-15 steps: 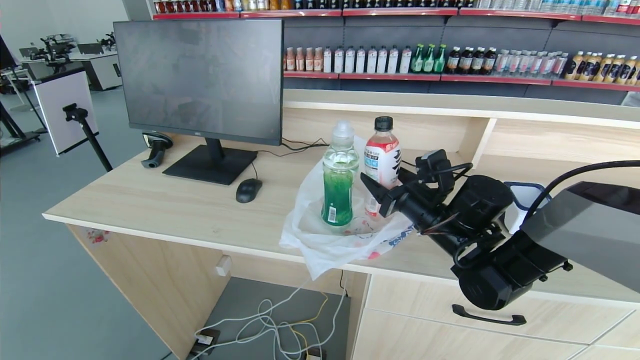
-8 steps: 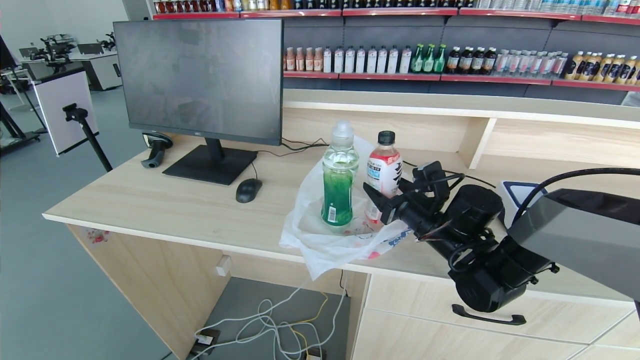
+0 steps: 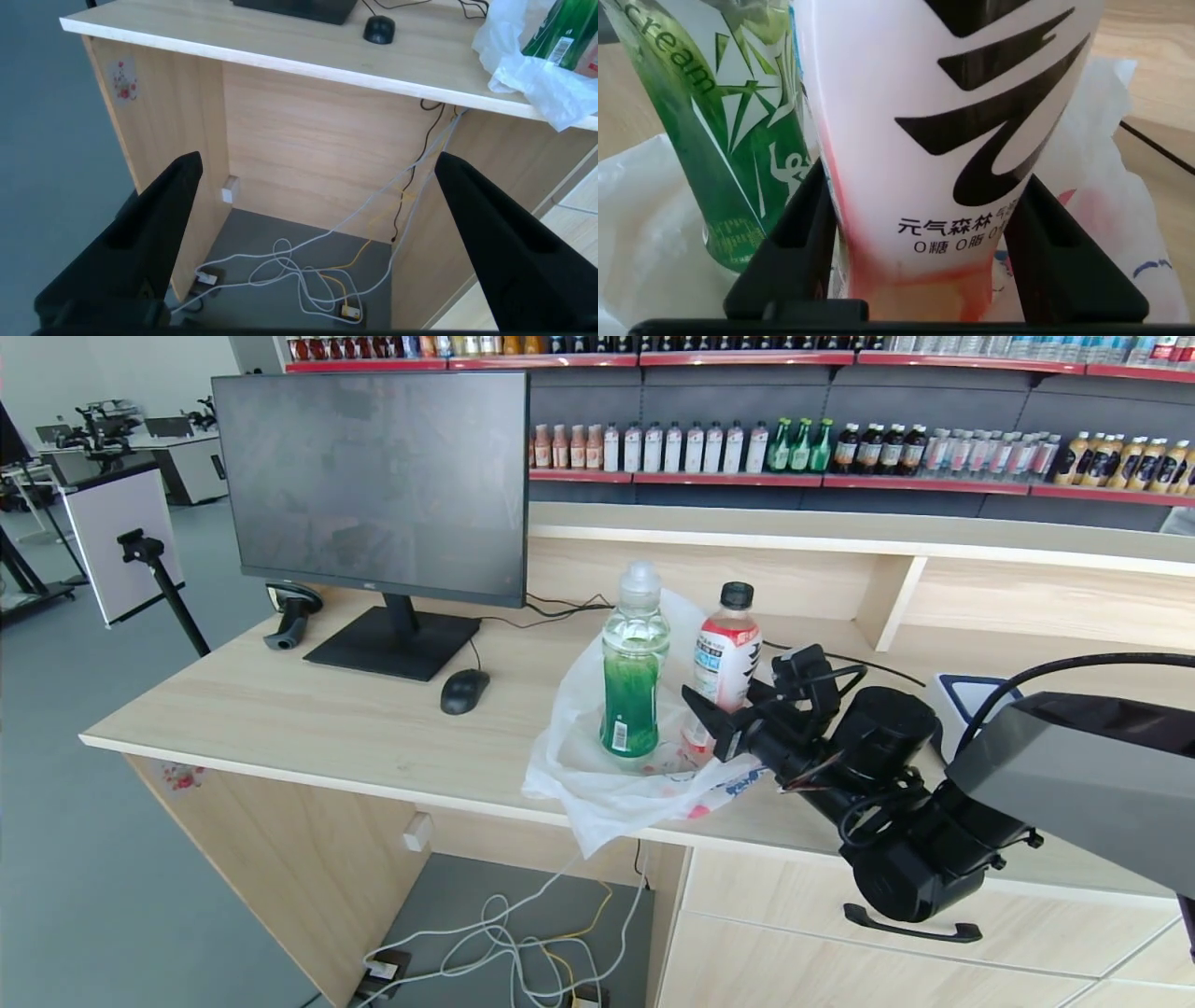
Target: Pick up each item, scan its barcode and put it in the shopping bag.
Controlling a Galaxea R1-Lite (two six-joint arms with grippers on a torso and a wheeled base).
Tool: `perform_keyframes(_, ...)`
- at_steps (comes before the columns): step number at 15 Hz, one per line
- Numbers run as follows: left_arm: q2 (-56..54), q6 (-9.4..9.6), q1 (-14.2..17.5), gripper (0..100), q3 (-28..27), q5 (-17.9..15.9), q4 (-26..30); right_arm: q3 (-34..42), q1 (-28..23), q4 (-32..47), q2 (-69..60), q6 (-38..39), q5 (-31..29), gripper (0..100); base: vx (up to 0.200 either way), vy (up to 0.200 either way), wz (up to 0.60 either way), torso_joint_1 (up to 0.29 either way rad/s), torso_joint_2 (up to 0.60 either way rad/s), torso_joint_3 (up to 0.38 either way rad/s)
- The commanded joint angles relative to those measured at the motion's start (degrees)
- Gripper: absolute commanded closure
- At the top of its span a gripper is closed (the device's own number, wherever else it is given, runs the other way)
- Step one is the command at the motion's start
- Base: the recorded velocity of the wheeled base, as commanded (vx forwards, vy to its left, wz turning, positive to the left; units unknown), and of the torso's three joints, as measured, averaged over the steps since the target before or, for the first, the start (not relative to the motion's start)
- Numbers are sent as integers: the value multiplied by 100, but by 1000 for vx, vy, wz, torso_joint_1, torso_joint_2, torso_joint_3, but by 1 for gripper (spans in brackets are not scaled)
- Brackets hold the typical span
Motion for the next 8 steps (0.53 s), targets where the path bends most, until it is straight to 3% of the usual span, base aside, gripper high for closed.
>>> perform_keyframes(1,6,-1,4,0,0,2,-2,68,-54,-12,-53,1,2,100,0,0,0,0,0,0)
perform_keyframes(2,6,-10,4,0,0,2,-2,164,-54,-12,-62,1,2,0,0,0,0,0,0,0)
perform_keyframes(8,6,-10,4,0,0,2,-2,305,-45,-12,-335,10,2,0,0,0,0,0,0,0)
